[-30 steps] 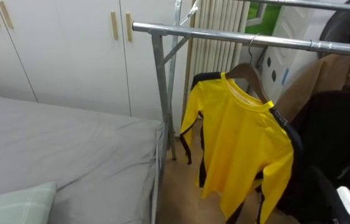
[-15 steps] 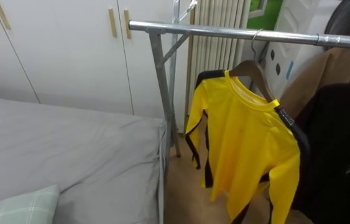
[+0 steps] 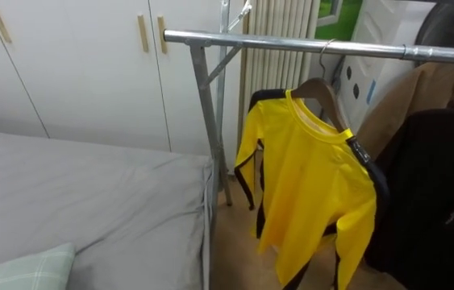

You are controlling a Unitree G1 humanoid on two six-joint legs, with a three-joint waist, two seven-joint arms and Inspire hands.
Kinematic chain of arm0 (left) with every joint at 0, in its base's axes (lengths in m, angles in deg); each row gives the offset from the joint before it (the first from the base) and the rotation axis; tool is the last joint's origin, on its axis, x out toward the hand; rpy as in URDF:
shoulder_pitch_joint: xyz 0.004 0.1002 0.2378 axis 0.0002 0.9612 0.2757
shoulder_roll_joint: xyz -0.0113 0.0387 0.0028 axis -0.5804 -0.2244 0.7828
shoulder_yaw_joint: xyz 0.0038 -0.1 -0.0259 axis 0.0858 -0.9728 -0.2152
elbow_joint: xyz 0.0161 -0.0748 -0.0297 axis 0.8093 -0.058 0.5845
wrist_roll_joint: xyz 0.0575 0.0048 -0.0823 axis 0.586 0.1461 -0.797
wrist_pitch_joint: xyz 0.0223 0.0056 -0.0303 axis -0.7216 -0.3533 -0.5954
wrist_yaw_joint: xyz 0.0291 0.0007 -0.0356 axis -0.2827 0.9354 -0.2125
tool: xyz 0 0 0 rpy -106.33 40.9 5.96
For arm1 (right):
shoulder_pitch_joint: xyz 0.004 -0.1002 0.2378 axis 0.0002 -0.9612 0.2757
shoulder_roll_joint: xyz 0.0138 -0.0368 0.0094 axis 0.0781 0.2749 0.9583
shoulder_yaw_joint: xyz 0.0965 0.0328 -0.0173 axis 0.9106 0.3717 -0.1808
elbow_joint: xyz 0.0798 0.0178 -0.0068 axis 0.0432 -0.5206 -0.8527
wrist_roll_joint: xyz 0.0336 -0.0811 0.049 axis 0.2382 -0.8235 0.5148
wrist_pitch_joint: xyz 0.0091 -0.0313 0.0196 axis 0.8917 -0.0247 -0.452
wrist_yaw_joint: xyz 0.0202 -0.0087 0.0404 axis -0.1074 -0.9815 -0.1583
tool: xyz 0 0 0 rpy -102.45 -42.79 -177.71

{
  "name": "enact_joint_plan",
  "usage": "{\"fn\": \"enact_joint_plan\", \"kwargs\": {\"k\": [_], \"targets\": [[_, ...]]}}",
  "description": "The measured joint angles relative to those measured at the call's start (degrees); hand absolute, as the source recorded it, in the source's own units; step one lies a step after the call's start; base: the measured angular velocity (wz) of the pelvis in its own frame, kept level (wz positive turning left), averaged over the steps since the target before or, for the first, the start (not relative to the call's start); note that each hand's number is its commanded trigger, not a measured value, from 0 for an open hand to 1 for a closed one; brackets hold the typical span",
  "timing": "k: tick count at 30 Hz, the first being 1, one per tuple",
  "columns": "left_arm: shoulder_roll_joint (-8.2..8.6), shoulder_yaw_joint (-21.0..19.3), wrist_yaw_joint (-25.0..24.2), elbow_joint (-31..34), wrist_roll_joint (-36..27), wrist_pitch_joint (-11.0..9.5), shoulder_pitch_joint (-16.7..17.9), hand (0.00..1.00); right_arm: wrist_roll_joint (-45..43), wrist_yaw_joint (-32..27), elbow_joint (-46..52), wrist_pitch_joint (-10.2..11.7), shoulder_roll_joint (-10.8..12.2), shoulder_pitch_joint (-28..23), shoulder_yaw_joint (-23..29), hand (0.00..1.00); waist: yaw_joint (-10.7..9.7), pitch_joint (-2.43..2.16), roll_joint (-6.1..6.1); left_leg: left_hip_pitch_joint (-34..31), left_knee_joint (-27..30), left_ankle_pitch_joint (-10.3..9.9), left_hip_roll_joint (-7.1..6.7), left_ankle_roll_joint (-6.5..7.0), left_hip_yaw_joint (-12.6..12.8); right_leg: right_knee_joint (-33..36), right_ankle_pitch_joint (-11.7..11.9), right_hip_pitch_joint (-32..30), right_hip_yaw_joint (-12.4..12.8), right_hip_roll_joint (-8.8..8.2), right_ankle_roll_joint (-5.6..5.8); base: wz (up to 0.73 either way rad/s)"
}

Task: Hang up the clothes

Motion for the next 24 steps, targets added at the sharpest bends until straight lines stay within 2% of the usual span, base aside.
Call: {"fn": "enact_joint_plan", "kwargs": {"k": [5,12,18,24], "targets": [[-0.05,-0.12,0.07,-1.15,-1.19,0.35,0.29,0.0,5.76,1.62,-2.07,-1.65,-0.02,-0.05,0.82,0.0,0.01,0.06,0.06,0.0,-0.06,-0.27,-0.02,0.16,0.01,-0.06,0.05,0.03,0.34,0.07,0.08,0.0],[0.11,-0.34,0.62,-1.38,-2.15,2.13,0.61,0.0,11.35,2.42,-4.04,-3.19,0.15,0.02,1.06,0.0,0.01,-0.31,0.35,0.01,-0.02,-0.33,-0.08,0.16,0.04,-0.16,0.1,0.08,0.27,0.01,0.15,0.0],[0.25,-0.99,-0.14,-1.51,-2.19,2.56,0.39,0.0,16.92,4.93,-6.33,-4.02,0.37,0.03,2.31,0.0,-0.02,-0.18,0.36,0.45,-0.01,-0.33,-0.2,0.17,0.09,-0.27,-0.18,-0.02,0.46,-0.13,0.42,0.0],[0.6,-1.79,-1.31,-1.67,-2.76,3.26,-0.13,0.0,17.92,7.17,-6.59,-4.8,0.68,0.0,3.76,0.0,-0.14,-0.09,0.27,0.44,-0.01,-0.47,-0.23,0.35,0.08,-0.18,-0.2,-0.05,0.47,-0.17,0.43,0.0]]}}
